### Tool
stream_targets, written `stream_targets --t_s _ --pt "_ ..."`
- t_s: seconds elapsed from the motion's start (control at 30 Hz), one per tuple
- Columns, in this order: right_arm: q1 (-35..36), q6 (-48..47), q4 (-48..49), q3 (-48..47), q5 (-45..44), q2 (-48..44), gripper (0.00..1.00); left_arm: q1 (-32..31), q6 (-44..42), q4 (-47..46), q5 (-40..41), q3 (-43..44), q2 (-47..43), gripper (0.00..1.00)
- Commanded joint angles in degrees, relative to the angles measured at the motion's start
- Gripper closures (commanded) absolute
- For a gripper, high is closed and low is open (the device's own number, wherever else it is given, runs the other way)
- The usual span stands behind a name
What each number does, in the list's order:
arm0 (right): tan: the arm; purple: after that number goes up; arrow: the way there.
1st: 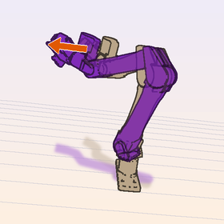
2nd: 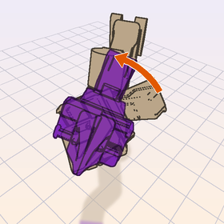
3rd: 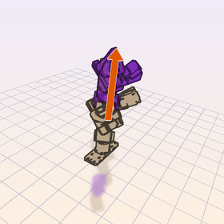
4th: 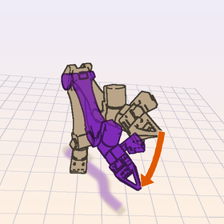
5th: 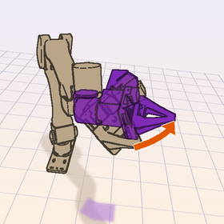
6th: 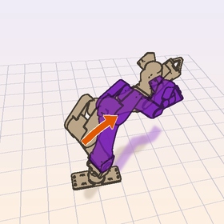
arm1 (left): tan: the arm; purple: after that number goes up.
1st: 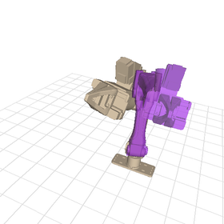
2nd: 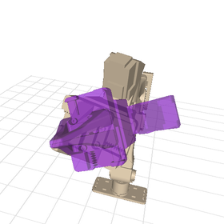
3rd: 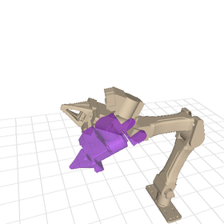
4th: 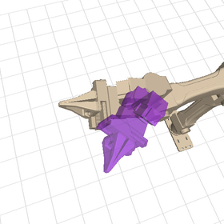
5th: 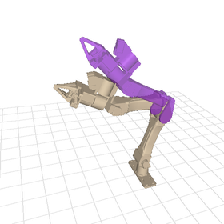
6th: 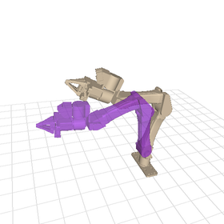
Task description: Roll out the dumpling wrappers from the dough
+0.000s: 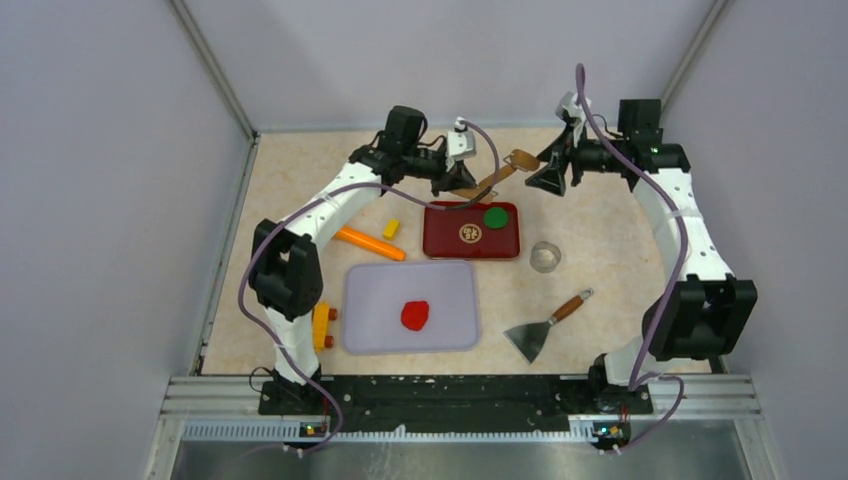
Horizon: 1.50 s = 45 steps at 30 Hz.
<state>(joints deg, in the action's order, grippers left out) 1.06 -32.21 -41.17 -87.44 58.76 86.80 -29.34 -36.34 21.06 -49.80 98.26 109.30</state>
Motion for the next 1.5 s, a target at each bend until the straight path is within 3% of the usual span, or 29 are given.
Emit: stream_targets --t_s 0.0,0.2,0.37,0.5,0.57,0.63,0.7,0.77,0.83,0.93,1.03,1.2,1.47 --pt "2.2 -11.0 5.6 -0.9 0.1 2.3 0.34 0.2 8.3 -3.5 -8.6 2.8 1.2 1.0" --pt "5.7 -21.2 -11.4 -11.9 1.3 9.2 0.41 0.2 10.7 -3.4 -9.9 4.4 2.6 1.0" --pt "7.1 -26.7 -20.5 -12.5 0.4 9.8 0.54 0.2 8.4 -1.6 -9.2 4.2 2.3 1.0" --pt "7.1 -27.9 -24.9 -14.2 -0.5 10.8 0.57 0.2 4.7 0.2 -8.0 2.9 1.1 1.0" --pt "7.2 -27.4 -26.6 -15.4 -0.5 11.6 0.64 0.2 2.1 2.3 -7.2 3.0 0.8 1.0" --pt "7.3 -26.2 -28.4 -16.8 0.2 12.8 0.79 0.2 1.1 2.9 -5.8 3.0 0.7 1.0" --pt "7.3 -21.2 -28.2 -17.8 1.2 14.0 1.0 0.3 2.6 0.8 -2.2 2.2 0.2 0.96" --pt "7.4 -9.0 -22.3 -16.4 0.2 14.2 1.0 0.3 4.2 -3.0 1.4 -0.2 -1.2 0.66" --pt "7.4 6.2 -14.0 -13.4 -3.7 13.9 1.0 0.2 3.1 -7.7 3.8 -4.3 -3.8 0.43" --pt "7.2 19.8 -7.1 -9.4 -6.3 13.2 1.0 0.0 4.1 -18.3 7.1 -14.2 -9.7 0.25" --pt "7.0 33.8 4.7 -2.1 -5.0 10.6 1.0 -1.6 4.3 -28.1 9.9 -22.1 -14.1 0.22" --pt "6.8 52.0 23.3 6.1 -5.5 6.5 1.0 -5.9 9.0 -37.6 14.5 -25.8 -14.1 0.21" --pt "5.5 54.7 26.2 6.3 -4.0 6.6 1.0 -8.1 6.4 -35.8 15.0 -21.8 -8.7 0.24"
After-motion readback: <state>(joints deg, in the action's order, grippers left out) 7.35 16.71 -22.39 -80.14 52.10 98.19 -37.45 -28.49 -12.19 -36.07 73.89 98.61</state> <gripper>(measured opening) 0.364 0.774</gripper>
